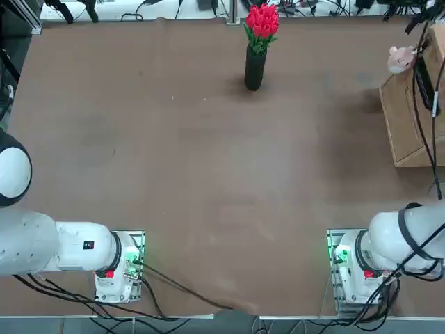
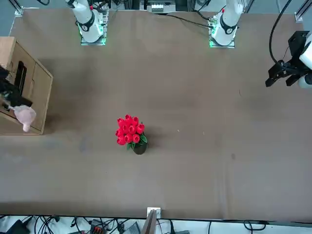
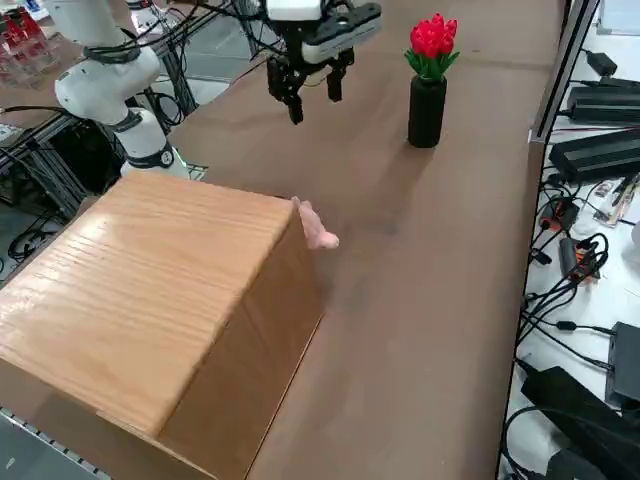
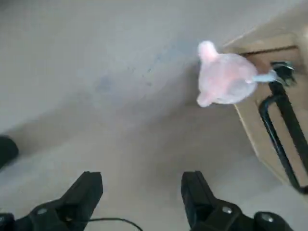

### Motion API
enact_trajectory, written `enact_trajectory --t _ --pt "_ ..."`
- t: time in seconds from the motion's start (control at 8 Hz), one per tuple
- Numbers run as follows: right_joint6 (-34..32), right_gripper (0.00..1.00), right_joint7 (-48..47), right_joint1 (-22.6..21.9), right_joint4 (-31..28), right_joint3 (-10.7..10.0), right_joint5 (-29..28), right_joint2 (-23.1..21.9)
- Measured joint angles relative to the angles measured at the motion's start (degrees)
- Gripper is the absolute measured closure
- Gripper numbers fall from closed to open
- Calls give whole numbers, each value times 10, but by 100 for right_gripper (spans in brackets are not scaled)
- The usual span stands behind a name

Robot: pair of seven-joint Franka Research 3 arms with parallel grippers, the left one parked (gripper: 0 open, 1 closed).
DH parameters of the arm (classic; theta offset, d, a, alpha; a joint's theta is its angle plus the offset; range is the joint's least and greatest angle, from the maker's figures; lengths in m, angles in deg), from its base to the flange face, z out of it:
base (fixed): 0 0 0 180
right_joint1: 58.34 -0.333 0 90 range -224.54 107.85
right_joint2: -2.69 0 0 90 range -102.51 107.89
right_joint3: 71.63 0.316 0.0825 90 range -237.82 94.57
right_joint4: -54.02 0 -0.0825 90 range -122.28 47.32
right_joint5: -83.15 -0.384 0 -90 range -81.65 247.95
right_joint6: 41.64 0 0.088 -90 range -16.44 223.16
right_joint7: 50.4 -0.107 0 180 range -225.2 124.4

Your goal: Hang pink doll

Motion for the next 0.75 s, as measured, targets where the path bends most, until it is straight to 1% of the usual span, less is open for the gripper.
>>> enact_trajectory --t 0.12,0.25,0.38,0.5,0.62,0.75 --pt "-8 0 51 -16 -1 0 5 1" --pt "-10 0 77 -44 -5 -1 12 -8" --pt "-12 0 84 -80 -14 -2 16 -30" --pt "-15 0 84 -113 -25 -3 18 -64" --pt "-24 0 84 -132 -36 -4 20 -98" --pt "-32 0 87 -138 -45 -5 20 -126"
